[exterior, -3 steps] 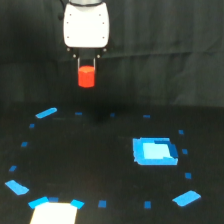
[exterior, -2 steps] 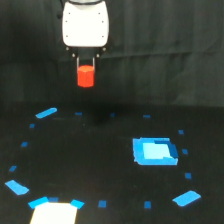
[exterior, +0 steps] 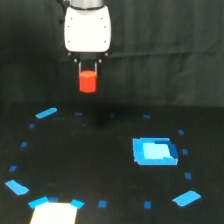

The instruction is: Pick up the red object from the table

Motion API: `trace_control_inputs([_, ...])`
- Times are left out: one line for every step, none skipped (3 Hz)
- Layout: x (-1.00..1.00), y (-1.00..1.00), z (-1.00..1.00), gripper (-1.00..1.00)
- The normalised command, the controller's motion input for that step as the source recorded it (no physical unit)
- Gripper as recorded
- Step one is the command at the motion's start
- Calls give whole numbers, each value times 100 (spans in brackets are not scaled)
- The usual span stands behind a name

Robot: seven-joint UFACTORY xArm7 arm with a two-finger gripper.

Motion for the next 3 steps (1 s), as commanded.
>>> trace_control_inputs([-24,-79,60,-100])
trace_control_inputs([-54,32,-6,-100])
trace_control_inputs([29,36,30,-100])
